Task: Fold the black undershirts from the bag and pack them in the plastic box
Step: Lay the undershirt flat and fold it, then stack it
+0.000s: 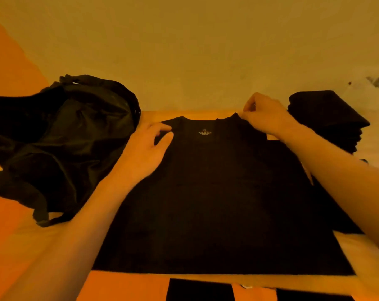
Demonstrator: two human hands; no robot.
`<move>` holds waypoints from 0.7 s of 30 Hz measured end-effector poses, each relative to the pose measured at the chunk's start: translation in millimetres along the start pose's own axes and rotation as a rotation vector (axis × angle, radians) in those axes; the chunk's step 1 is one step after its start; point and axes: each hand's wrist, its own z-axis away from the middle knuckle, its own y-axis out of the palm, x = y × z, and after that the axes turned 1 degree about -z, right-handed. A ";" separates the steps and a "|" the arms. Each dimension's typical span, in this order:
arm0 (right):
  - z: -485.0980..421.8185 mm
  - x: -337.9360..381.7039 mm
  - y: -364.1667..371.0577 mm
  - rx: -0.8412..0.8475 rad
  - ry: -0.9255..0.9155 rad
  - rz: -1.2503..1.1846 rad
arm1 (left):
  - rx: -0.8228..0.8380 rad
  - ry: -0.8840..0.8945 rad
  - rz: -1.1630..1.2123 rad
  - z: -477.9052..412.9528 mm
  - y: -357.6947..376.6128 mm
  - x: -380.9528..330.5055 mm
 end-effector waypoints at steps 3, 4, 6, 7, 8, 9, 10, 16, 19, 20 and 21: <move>-41.1 -4.8 4.2 0.071 0.011 0.048 | 0.052 0.026 -0.067 -74.7 9.2 9.2; -48.1 -5.0 4.8 0.119 0.037 0.085 | 0.053 0.016 -0.103 -93.9 10.3 14.2; -57.4 -5.6 5.7 0.195 0.081 0.147 | 0.075 -0.021 -0.195 -121.4 8.3 19.8; -61.1 -7.1 5.6 0.208 0.090 0.174 | 0.121 -0.038 -0.238 -131.0 6.8 22.4; -63.3 -8.7 5.4 0.214 0.100 0.198 | 0.187 -0.053 -0.263 -137.7 5.7 23.3; -65.4 -10.1 4.9 0.224 0.108 0.220 | 0.255 -0.066 -0.270 -141.9 4.9 23.9; -67.6 -11.6 3.9 0.238 0.116 0.238 | 0.303 -0.074 -0.256 -145.1 3.6 24.7; -77.3 -16.7 -1.0 0.303 0.170 0.202 | 0.434 -0.142 -0.140 -155.8 -3.4 27.6; -77.9 -17.3 -4.5 0.320 0.182 0.170 | 0.456 -0.146 -0.093 -159.2 -8.6 27.0; -77.7 -18.2 -6.2 0.318 0.177 0.150 | 0.450 -0.143 -0.062 -159.8 -10.3 26.9; -77.1 -18.9 -7.7 0.312 0.166 0.129 | 0.442 -0.148 -0.031 -159.5 -11.9 27.2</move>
